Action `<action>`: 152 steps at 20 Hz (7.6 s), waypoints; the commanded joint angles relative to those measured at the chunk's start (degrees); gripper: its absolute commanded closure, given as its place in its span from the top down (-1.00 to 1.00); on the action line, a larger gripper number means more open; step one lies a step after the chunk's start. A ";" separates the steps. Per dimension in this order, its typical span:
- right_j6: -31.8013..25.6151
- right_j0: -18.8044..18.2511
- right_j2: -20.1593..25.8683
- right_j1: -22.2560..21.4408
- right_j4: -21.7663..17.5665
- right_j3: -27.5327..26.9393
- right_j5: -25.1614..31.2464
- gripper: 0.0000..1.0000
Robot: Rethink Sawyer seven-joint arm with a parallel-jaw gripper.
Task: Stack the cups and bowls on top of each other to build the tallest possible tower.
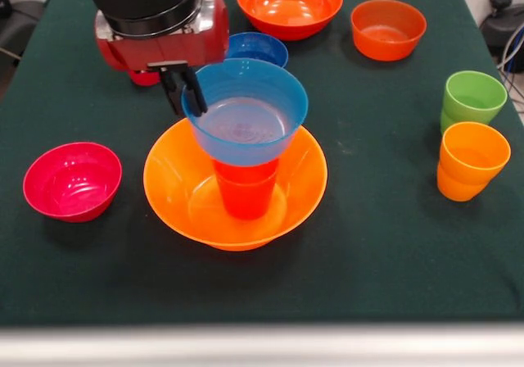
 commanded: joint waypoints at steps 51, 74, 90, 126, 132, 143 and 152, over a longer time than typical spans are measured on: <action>-14.41 2.26 2.07 0.92 -4.65 0.27 -2.53 1.00; -12.50 2.67 1.47 2.90 -5.21 0.00 -5.32 1.00; 4.34 6.76 -6.93 2.04 -5.70 -0.41 -1.52 1.00; 21.53 12.77 -25.06 1.60 2.33 -2.58 3.10 -1.00; 28.85 13.93 -27.28 2.09 5.14 -1.97 4.83 -1.00; 27.06 17.41 -28.65 2.62 9.55 -4.82 7.15 -1.00; 27.44 19.68 -29.55 4.67 12.21 -10.37 9.02 1.00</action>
